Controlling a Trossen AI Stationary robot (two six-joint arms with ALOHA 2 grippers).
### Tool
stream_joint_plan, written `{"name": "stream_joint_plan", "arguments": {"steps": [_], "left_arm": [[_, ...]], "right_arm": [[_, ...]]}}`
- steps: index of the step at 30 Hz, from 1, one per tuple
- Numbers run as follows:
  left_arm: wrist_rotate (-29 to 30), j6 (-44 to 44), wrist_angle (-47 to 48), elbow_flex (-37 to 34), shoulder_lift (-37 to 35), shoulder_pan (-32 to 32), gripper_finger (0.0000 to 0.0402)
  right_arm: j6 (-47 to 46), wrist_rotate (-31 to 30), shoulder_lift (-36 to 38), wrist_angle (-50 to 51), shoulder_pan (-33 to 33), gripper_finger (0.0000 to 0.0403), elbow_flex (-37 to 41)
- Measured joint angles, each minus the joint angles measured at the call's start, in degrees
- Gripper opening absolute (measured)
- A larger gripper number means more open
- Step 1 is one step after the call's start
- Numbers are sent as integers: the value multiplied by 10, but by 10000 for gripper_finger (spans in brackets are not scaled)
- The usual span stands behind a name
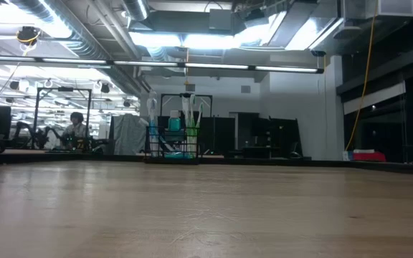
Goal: Pick & Place toothbrushing station
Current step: Put the blue toothbrush into the black wire organizer
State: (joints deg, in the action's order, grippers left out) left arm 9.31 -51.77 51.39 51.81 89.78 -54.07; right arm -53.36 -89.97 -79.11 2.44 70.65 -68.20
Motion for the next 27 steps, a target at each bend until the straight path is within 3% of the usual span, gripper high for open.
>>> {"name": "stream_joint_plan", "arguments": {"steps": [14, 27], "left_arm": [[0, -14, -13, -11, 0, 36, 60], [-11, -1, -41, -21, 0, 36, 56]], "right_arm": [[8, 0, 0, -3, 1, 32, 0], [33, 0, 0, -26, 1, 32, 0]]}}
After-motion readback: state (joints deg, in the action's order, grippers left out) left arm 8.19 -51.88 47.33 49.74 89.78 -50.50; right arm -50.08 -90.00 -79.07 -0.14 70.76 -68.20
